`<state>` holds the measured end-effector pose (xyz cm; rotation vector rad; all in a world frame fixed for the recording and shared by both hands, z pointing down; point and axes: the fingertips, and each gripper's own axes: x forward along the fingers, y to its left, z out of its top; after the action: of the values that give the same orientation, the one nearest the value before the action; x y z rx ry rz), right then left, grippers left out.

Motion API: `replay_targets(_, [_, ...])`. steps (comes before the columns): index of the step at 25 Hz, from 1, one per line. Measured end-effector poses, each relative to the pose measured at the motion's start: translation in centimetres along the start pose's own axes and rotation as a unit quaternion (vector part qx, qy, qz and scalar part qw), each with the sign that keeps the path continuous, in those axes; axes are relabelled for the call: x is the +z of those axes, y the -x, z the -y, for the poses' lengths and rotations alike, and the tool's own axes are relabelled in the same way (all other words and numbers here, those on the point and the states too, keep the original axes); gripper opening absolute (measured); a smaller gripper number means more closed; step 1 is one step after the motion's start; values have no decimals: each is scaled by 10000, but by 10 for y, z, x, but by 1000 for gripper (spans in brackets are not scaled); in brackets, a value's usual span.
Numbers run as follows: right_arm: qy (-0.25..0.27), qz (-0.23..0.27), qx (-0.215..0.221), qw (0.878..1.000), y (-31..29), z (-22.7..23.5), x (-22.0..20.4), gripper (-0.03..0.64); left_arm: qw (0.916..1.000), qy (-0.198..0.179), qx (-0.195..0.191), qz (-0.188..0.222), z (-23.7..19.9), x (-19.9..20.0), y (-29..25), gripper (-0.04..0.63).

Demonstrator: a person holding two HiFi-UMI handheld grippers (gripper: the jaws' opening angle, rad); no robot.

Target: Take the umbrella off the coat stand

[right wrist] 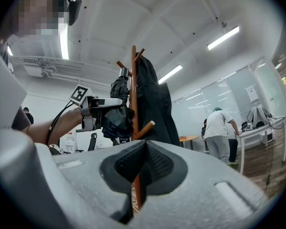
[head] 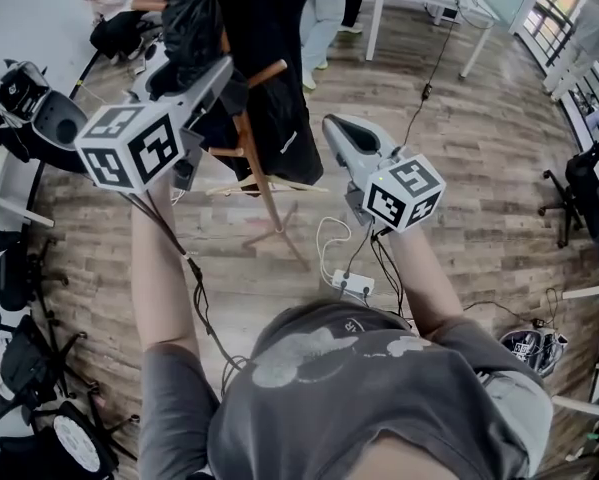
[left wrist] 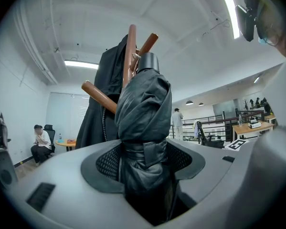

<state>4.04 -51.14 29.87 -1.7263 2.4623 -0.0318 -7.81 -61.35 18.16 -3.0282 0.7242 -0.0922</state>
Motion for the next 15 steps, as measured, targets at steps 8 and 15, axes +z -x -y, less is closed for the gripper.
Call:
replay_targets(8, [-70, -21, 174, 9998, 3, -10, -3, -2, 9997, 3, -47, 239, 17, 12, 17, 275])
replay_targets(15, [-73, 105, 374, 9992, -3, -25, 8, -2, 9995, 57, -70, 296, 25, 22, 27, 275])
